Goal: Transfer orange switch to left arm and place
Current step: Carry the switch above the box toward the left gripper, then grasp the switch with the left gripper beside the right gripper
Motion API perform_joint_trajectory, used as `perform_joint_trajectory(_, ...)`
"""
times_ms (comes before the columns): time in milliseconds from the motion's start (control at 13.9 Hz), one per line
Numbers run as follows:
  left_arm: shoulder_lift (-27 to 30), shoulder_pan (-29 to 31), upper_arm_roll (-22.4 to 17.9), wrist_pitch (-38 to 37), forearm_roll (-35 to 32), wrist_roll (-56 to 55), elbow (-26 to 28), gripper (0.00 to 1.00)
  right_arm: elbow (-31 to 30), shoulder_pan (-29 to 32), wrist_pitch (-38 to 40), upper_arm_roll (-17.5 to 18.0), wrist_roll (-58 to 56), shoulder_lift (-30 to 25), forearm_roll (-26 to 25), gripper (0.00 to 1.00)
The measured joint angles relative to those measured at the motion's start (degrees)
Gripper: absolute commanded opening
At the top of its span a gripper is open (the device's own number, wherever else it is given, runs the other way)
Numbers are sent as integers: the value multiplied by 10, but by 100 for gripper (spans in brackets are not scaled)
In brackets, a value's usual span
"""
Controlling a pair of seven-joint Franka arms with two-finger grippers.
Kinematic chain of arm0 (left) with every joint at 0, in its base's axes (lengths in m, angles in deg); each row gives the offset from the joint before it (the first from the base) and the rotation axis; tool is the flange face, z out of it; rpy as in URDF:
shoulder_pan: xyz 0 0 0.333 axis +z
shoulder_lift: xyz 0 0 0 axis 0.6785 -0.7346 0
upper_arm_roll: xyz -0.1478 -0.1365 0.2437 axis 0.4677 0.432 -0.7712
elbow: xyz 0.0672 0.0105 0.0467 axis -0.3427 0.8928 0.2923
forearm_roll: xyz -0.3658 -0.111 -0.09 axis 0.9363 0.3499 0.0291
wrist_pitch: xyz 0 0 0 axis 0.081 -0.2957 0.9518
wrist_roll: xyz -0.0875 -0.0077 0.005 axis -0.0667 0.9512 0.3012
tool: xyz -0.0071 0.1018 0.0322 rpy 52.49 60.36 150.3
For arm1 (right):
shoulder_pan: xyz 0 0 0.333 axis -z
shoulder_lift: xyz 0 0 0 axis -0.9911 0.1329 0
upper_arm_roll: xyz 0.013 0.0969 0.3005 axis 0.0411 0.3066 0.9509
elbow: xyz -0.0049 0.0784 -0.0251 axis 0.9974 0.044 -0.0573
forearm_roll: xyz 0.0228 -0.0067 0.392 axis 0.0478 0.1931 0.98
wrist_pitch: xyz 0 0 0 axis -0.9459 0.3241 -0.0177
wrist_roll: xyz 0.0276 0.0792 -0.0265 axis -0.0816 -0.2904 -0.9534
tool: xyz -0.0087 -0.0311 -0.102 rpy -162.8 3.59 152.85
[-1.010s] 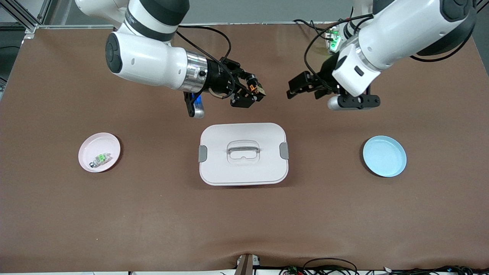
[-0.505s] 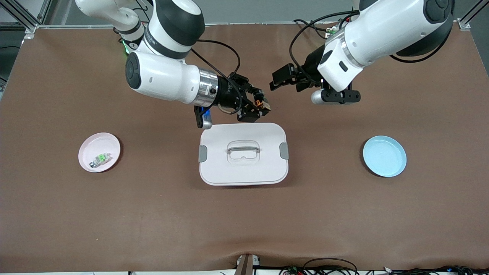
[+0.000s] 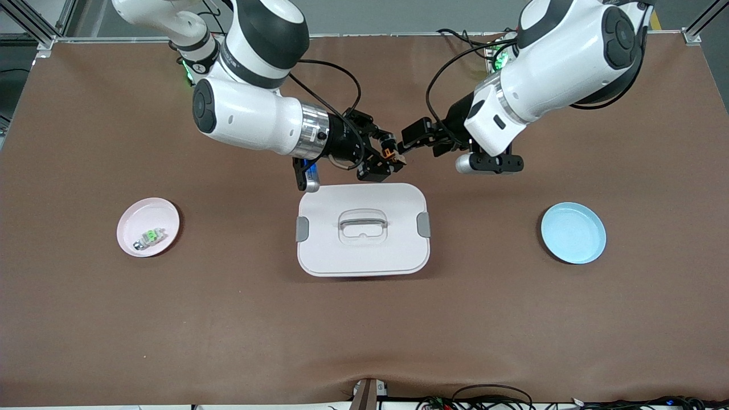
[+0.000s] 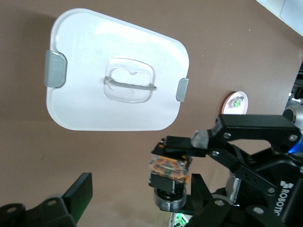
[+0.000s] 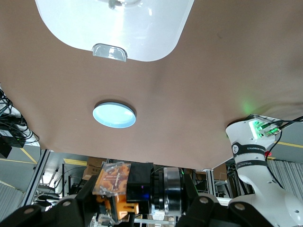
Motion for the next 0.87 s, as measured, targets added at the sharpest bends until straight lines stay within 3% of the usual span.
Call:
perform_joint_trajectory(289, 7, 0, 14, 52, 13, 0, 24, 90, 0, 0, 0, 0, 0, 0, 0, 33)
perform_joint_trajectory(866, 21, 0, 31, 90, 15, 0, 58, 75, 0, 0, 0, 0, 0, 0, 0, 33)
